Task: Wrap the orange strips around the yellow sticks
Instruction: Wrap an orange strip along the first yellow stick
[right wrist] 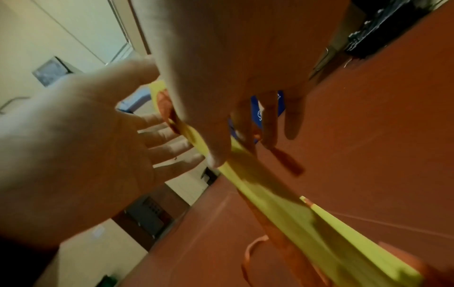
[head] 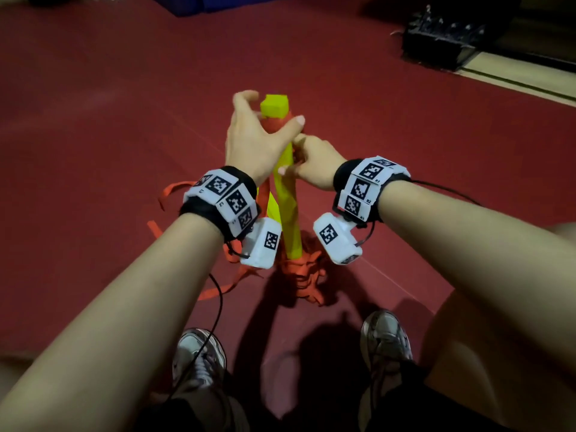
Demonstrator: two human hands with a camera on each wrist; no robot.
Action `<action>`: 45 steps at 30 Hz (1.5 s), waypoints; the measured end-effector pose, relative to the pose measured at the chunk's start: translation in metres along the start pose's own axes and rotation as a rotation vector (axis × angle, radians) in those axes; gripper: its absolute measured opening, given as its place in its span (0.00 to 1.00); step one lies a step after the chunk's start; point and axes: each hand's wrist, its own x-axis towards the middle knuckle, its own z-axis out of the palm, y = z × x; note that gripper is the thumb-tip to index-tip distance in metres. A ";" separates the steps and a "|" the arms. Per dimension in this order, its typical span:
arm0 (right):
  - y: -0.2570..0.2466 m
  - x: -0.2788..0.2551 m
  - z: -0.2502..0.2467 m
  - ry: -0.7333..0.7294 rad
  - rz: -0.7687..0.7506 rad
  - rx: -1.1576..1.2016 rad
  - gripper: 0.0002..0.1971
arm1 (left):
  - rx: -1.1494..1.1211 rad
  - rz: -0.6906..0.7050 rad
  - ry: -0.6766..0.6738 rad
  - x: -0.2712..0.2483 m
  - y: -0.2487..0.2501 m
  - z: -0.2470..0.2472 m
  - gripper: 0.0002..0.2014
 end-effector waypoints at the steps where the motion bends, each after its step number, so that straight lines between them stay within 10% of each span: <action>1: 0.002 -0.005 0.003 -0.033 -0.006 -0.014 0.14 | 0.018 -0.040 -0.007 0.000 -0.004 0.000 0.39; 7: 0.014 -0.018 0.023 0.019 0.026 0.159 0.12 | 0.161 -0.131 -0.234 -0.013 -0.036 0.006 0.21; 18: 0.074 -0.066 0.110 -0.219 0.249 -0.161 0.21 | 0.303 0.117 0.144 0.002 0.015 -0.034 0.34; 23: 0.071 -0.059 0.094 -0.053 0.225 -0.129 0.24 | 0.111 0.124 0.317 0.021 0.027 -0.057 0.33; 30: 0.081 -0.058 0.099 0.022 0.677 0.152 0.41 | -0.870 -0.304 0.400 0.010 -0.001 -0.041 0.12; 40: 0.079 -0.063 0.117 -0.081 0.526 -0.113 0.16 | -0.993 -0.481 0.390 0.004 -0.027 -0.035 0.32; 45: 0.078 -0.064 0.118 -0.054 0.601 0.017 0.16 | -1.013 -0.500 0.374 -0.001 -0.037 -0.025 0.22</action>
